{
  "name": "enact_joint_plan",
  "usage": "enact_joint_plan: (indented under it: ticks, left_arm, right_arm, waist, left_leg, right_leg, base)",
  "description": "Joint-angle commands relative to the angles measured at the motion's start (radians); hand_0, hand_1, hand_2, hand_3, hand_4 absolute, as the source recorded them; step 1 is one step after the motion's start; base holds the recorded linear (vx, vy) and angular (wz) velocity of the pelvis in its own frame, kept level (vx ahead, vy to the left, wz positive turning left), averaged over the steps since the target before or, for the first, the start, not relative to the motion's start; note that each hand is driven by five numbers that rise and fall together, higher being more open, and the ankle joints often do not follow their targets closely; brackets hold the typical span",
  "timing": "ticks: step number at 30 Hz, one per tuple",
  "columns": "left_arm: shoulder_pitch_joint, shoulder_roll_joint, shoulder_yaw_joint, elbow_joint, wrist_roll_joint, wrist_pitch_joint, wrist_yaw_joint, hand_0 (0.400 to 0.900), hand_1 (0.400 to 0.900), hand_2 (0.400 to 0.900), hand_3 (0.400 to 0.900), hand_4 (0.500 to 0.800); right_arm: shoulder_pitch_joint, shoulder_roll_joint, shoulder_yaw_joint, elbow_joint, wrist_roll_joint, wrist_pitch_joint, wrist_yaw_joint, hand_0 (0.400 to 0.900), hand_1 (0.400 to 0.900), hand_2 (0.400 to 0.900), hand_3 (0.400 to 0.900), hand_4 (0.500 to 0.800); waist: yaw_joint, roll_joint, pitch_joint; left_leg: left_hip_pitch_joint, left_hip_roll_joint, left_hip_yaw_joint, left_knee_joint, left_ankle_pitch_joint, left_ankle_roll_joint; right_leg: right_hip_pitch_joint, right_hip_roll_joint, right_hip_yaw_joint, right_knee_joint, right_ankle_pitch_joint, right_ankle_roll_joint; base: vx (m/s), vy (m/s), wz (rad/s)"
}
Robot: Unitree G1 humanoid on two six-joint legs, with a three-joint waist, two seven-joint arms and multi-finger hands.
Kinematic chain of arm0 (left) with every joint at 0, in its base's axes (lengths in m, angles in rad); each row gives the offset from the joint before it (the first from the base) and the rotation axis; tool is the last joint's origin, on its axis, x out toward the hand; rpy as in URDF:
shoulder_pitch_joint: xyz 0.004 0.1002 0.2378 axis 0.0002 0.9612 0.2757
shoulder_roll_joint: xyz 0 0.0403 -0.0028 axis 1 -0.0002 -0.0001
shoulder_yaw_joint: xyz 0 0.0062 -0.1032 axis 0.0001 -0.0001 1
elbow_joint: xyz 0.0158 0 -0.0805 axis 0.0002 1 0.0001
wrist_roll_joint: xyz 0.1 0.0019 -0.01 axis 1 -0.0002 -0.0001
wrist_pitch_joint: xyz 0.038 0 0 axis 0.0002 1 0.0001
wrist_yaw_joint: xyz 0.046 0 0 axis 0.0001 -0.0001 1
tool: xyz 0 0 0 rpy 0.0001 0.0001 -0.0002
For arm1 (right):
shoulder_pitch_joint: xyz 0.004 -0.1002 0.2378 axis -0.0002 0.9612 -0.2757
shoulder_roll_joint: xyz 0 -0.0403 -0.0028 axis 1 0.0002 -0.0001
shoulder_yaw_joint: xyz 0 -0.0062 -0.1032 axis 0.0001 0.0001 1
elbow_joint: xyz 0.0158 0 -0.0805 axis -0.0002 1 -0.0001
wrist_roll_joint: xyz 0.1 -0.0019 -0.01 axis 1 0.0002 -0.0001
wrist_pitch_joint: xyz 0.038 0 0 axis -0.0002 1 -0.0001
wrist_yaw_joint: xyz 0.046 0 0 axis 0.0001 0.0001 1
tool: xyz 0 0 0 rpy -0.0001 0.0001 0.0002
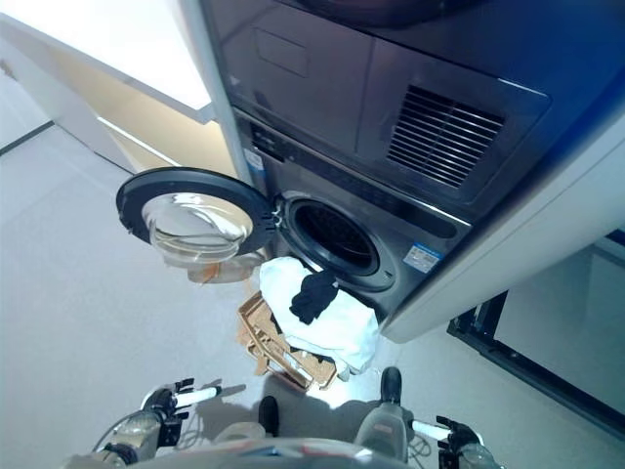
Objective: Put the clothes in the basket into the washing machine.
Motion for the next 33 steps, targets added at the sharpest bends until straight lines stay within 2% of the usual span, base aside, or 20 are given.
enact_joint_plan:
  ticks: [1, 5, 9, 11, 13, 15, 17, 18, 23, 26, 28, 31, 33]
  left_arm:
    - [-0.126, 0.034, -0.006, -0.063, 0.012, -0.056, 0.032, 0.9, 0.9, 0.9, 0.9, 0.8]
    - [-0.201, 0.016, -0.059, -0.128, -0.013, -0.073, 0.06, 0.9, 0.9, 0.9, 0.9, 0.8]
    - [-0.32, 0.027, -0.113, -0.254, -0.013, -0.09, 0.121, 0.9, 0.9, 0.9, 0.9, 0.8]
    - [-0.395, 0.038, -0.145, -0.282, 0.046, -0.084, 0.17, 0.9, 0.9, 0.9, 0.9, 0.8]
    - [-0.483, 0.043, -0.176, -0.272, 0.111, -0.065, 0.217, 0.9, 0.9, 0.9, 0.9, 0.8]
    - [-0.563, 0.056, -0.221, -0.273, 0.162, -0.044, 0.223, 0.9, 0.9, 0.9, 0.9, 0.8]
    - [-0.646, 0.071, -0.257, -0.294, 0.224, -0.027, 0.258, 0.9, 0.9, 0.9, 0.9, 0.8]
    - [-0.686, 0.084, -0.289, -0.282, 0.277, -0.015, 0.268, 0.9, 0.9, 0.9, 0.9, 0.8]
    - [-0.846, 0.082, -0.356, -0.141, 0.378, 0.039, 0.324, 0.9, 0.9, 0.9, 0.9, 0.8]
    - [-0.888, 0.081, -0.382, -0.095, 0.405, 0.058, 0.322, 0.9, 0.9, 0.9, 0.9, 0.8]
    - [-0.939, 0.069, -0.405, -0.051, 0.432, 0.086, 0.318, 0.9, 0.9, 0.9, 0.9, 0.8]
    - [-0.969, 0.069, -0.428, -0.002, 0.446, 0.098, 0.304, 0.9, 0.9, 0.9, 0.9, 0.8]
    - [-0.973, 0.063, -0.427, -0.002, 0.439, 0.102, 0.306, 0.9, 0.9, 0.9, 0.9, 0.8]
  right_arm:
    - [0.0, -0.108, 0.015, -0.01, -0.021, -0.021, -0.032, 0.9, 0.9, 0.9, 0.9, 0.8]
    - [0.002, -0.154, 0.008, -0.019, -0.006, -0.04, -0.048, 0.9, 0.9, 0.9, 0.9, 0.8]
    - [-0.002, -0.173, 0.009, -0.047, 0.018, -0.055, -0.063, 0.9, 0.9, 0.9, 0.9, 0.8]
    - [-0.002, -0.175, 0.01, -0.051, 0.027, -0.064, -0.075, 0.9, 0.9, 0.9, 0.9, 0.8]
    - [-0.016, -0.17, 0.017, -0.049, 0.039, -0.062, -0.082, 0.9, 0.9, 0.9, 0.9, 0.8]
    - [-0.022, -0.172, 0.023, -0.056, 0.05, -0.066, -0.087, 0.9, 0.9, 0.9, 0.9, 0.8]
    - [-0.035, -0.166, 0.029, -0.052, 0.062, -0.067, -0.089, 0.9, 0.9, 0.9, 0.9, 0.8]
    - [-0.041, -0.168, 0.033, -0.048, 0.068, -0.066, -0.091, 0.9, 0.9, 0.9, 0.9, 0.8]
    - [-0.088, -0.168, 0.07, -0.047, 0.094, -0.078, -0.102, 0.9, 0.9, 0.9, 0.9, 0.8]
    - [-0.106, -0.169, 0.082, -0.042, 0.11, -0.078, -0.102, 0.9, 0.9, 0.9, 0.9, 0.8]
    - [-0.124, -0.178, 0.084, -0.037, 0.125, -0.081, -0.109, 0.9, 0.9, 0.9, 0.9, 0.8]
    - [-0.132, -0.184, 0.09, -0.041, 0.15, -0.086, -0.114, 0.9, 0.9, 0.9, 0.9, 0.8]
    - [-0.132, -0.185, 0.09, -0.039, 0.156, -0.091, -0.12, 0.9, 0.9, 0.9, 0.9, 0.8]
  waist:
    - [-0.001, 0.003, -0.001]
    - [-0.037, 0.051, 0.016]
    - [-0.055, 0.078, 0.039]
    - [-0.061, 0.084, 0.049]
    - [-0.062, 0.087, 0.063]
    - [-0.07, 0.093, 0.081]
    - [-0.063, 0.096, 0.098]
    - [-0.065, 0.098, 0.109]
    - [-0.078, 0.079, 0.159]
    - [-0.085, 0.068, 0.172]
    - [-0.09, 0.06, 0.194]
    - [-0.103, 0.046, 0.207]
    - [-0.105, 0.043, 0.208]
  left_leg:
    - [0.041, 0.037, 0.009, 0.017, -0.11, -0.087]
    - [0.003, 0.104, -0.014, 0.007, -0.06, -0.121]
    - [-0.045, 0.13, -0.037, 0.005, -0.029, -0.128]
    - [-0.058, 0.136, -0.042, 0.005, -0.026, -0.126]
    - [-0.074, 0.139, -0.046, 0.009, -0.024, -0.124]
    - [-0.087, 0.142, -0.048, 0.015, -0.025, -0.121]
    - [-0.109, 0.141, -0.054, 0.035, -0.029, -0.117]
    - [-0.122, 0.139, -0.058, 0.051, -0.037, -0.113]
    - [-0.214, 0.128, -0.069, 0.164, -0.079, -0.114]
    - [-0.261, 0.122, -0.073, 0.219, -0.099, -0.117]
    - [-0.338, 0.117, -0.083, 0.302, -0.122, -0.119]
    - [-0.417, 0.12, -0.096, 0.393, -0.15, -0.116]
    - [-0.449, 0.121, -0.102, 0.434, -0.167, -0.113]
  right_leg:
    - [-0.06, 0.013, 0.04, 0.11, 0.057, 0.034]
    - [-0.079, 0.077, 0.008, 0.154, 0.003, 0.002]
    - [-0.126, 0.117, 0.002, 0.197, -0.032, -0.012]
    - [-0.161, 0.127, 0.003, 0.232, -0.046, -0.013]
    - [-0.191, 0.133, 0.008, 0.264, -0.054, -0.014]
    - [-0.226, 0.137, 0.013, 0.293, -0.061, -0.012]
    - [-0.258, 0.136, 0.015, 0.328, -0.071, -0.013]
    - [-0.274, 0.135, 0.019, 0.342, -0.075, -0.011]
    - [-0.35, 0.129, 0.038, 0.418, -0.088, -0.012]
    - [-0.372, 0.123, 0.046, 0.444, -0.092, -0.012]
    - [-0.419, 0.116, 0.045, 0.499, -0.104, -0.011]
    - [-0.461, 0.11, 0.05, 0.563, -0.126, -0.018]
    - [-0.484, 0.107, 0.047, 0.596, -0.14, -0.021]
  base:
    - [0.19, -0.152, 0.24]
    - [0.04, -0.152, 0.37]
    - [-0.01, -0.101, 0.09]
    - [-0.02, -0.052, -0.02]
    - [-0.01, -0.035, -0.01]
    - [-0.05, -0.011, -0.01]
    - [-0.05, -0.013, 0.03]
    - [-0.05, -0.012, 0.03]
    - [-0.08, -0.02, -0.02]
    - [-0.06, -0.024, 0.01]
    - [-0.1, -0.033, 0.02]
    - [-0.1, -0.052, 0.09]
    - [-0.09, -0.039, 0.05]
